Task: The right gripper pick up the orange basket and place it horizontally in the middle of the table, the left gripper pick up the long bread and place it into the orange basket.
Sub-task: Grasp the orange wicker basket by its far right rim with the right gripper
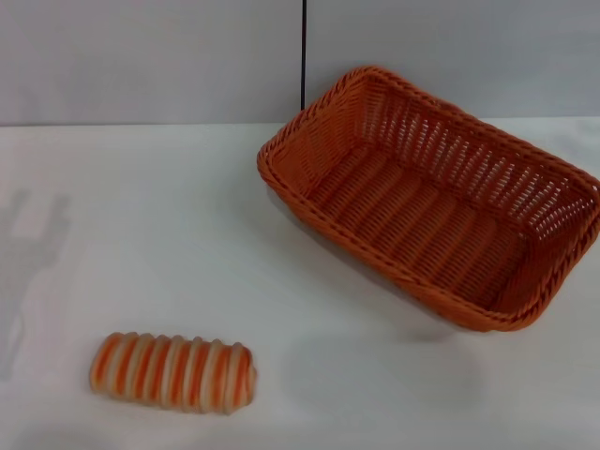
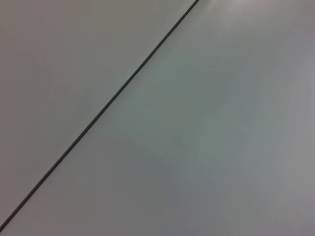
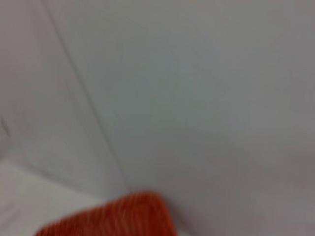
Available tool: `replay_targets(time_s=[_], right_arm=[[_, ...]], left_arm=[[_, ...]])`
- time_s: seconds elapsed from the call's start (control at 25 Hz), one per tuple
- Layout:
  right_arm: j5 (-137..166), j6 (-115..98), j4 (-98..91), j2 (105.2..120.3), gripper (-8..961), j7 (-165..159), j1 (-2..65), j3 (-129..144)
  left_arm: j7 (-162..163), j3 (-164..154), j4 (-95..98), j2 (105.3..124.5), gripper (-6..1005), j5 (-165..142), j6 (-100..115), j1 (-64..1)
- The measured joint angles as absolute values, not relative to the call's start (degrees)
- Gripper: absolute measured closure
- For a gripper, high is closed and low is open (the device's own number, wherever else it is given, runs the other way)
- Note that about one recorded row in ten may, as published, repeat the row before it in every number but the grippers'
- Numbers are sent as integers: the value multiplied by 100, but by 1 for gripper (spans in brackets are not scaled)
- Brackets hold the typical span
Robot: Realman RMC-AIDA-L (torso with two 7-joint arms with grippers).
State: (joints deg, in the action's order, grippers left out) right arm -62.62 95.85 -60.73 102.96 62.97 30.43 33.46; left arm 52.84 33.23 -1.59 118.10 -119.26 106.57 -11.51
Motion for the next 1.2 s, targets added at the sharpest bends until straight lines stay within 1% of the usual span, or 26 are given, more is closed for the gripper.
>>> replay_targets(time_s=[0.24,0.36,0.56,0.64,1.0,1.2], right_arm=[[-5198,9592,-5999,10388,555,6224,3571,4048],[-4588,9559,-5902,10514,561,6216,3838,4106],[-3942,9378,-5836,10748,572,6287,4056,4107],[-3847,9347,-5755,10802,576,6342,4102,4113],[-3646,9137,-5363,10894,596,6385,4135,4330],[-3643,9021,-5167,10900,607,6401,4133,4358]], left_arm=[[5284,3317,-158,11813,302,-11926,10645,-1153],[5284,3295,-164,11814,303,-11926,10637,-1159],[5283,3226,-150,11813,304,-11926,10630,-1164],[5283,3217,-149,11812,305,-11926,10626,-1164],[5285,3199,-165,11812,307,-11926,10625,-1154],[5286,3199,-174,11812,308,-11927,10625,-1164]])
